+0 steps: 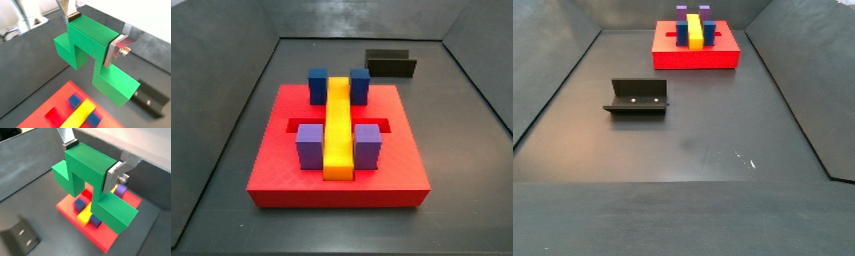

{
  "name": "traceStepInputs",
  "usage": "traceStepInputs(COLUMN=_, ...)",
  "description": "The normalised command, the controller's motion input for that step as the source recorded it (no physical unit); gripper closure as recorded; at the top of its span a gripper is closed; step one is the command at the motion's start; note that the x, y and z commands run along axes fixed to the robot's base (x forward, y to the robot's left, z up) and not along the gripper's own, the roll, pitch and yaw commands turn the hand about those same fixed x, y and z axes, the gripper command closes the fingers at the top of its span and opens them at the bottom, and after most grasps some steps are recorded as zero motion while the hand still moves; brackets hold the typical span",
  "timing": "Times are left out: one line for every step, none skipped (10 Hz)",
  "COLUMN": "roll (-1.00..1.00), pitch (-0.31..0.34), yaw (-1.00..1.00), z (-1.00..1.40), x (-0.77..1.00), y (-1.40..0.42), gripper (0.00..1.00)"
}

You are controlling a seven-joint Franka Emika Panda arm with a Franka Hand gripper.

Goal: Pick up the green object. Move up. Move to above the board. Insert the green object.
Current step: Move to above the board, then insert the green object.

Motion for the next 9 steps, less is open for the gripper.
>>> traceStepInputs(roll=0.03, pitch=0.177, yaw=-0.01, z=0.14, x=0.23, y=-0.77, gripper=1.0)
traceStepInputs(roll=0.04, pitch=0.16, yaw=0.0, z=0.08, x=0.16, y=-0.4, gripper=1.0)
traceStepInputs(roll=0.03, pitch=0.12, yaw=0.0, z=0.05, x=0.1, y=-0.21, gripper=1.0)
traceStepInputs(roll=0.0, pitch=-0.029, yaw=0.0, z=-0.05, x=0.01, y=-0.03, gripper=1.0)
traceStepInputs(roll=0.0, pitch=-0.093, yaw=0.0, z=-0.39, x=0.16, y=-0.06, gripper=1.0)
traceStepInputs(roll=0.12, pitch=0.0, yaw=0.0, z=-0.71, x=0.41, y=-0.13, gripper=1.0)
traceStepInputs(roll=0.1, pitch=0.0, yaw=0.0, z=-0.92, x=0.36, y=-0.15, gripper=1.0)
traceStepInputs(roll=0.1, pitch=-0.011, yaw=0.0, z=-0.93, x=0.27, y=-0.16, gripper=1.0)
traceStepInputs(roll=0.14, pitch=-0.024, yaw=0.0, z=-0.9, x=0.16, y=-0.19, gripper=1.0)
